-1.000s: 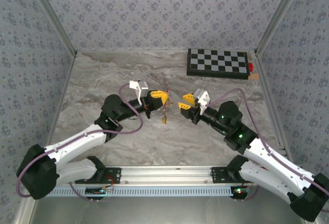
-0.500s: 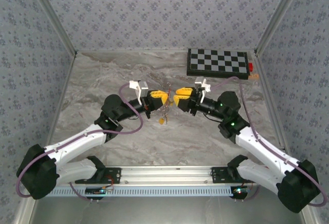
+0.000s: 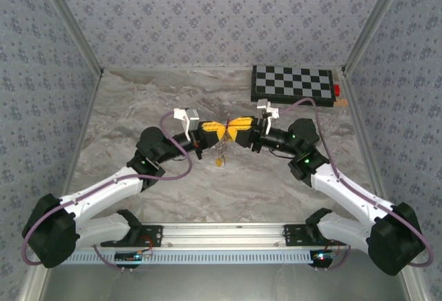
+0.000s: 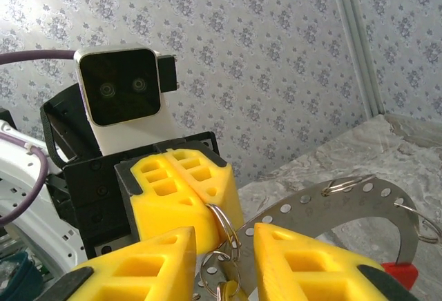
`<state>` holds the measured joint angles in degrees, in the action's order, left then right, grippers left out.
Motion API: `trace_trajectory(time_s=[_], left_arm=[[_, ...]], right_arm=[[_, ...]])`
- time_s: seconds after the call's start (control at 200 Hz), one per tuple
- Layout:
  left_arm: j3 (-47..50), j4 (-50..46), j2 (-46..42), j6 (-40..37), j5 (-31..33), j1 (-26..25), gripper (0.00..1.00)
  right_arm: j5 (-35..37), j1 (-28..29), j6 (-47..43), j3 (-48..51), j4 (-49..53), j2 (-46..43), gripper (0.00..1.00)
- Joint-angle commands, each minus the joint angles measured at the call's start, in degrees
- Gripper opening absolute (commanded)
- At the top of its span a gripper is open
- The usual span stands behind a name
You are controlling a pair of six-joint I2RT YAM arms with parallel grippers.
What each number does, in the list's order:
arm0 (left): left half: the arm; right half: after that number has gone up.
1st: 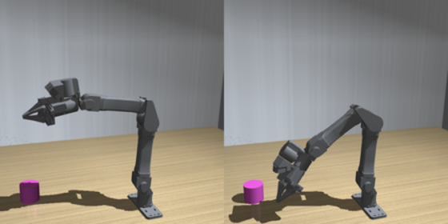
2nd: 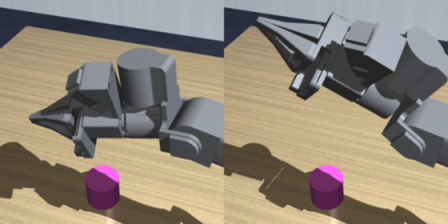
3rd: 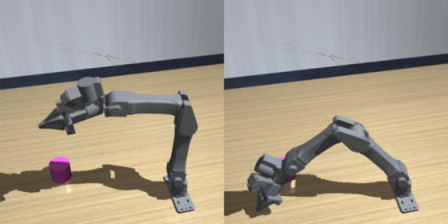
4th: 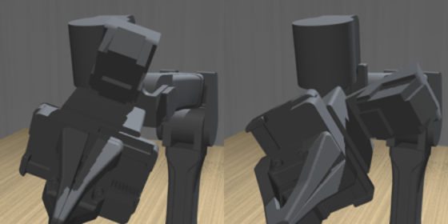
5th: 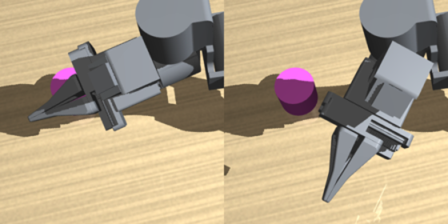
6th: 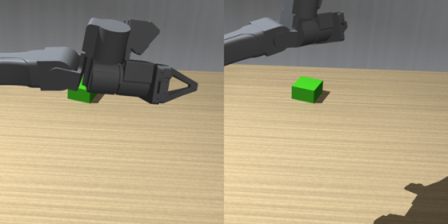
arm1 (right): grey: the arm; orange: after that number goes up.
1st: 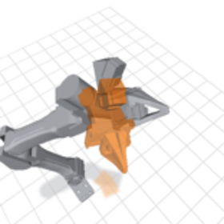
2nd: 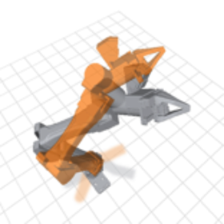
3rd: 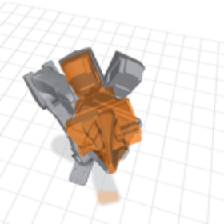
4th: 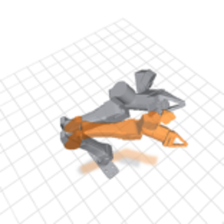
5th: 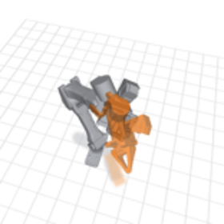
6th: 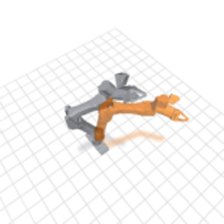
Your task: Put the keys on the keyring
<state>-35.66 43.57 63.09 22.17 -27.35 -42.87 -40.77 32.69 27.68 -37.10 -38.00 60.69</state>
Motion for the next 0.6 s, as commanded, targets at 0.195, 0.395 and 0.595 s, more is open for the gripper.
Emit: trace_trajectory(time_s=[0.195,0.395,0.595], left_arm=[[-0.90,3.19,-0.34,-0.03,0.35,-0.23,0.00],[-0.83,2.90,-0.42,-0.09,0.36,-0.28,0.00],[-0.82,3.01,-0.25,-0.20,0.53,-0.24,0.00]], right_arm=[[-2.85,0.49,0.77,-3.05,-2.26,1.86,0.17],[-3.74,0.65,0.68,-3.18,-2.26,2.16,0.07],[-4.55,1.13,-0.22,-3.00,-1.58,1.63,0.11]])
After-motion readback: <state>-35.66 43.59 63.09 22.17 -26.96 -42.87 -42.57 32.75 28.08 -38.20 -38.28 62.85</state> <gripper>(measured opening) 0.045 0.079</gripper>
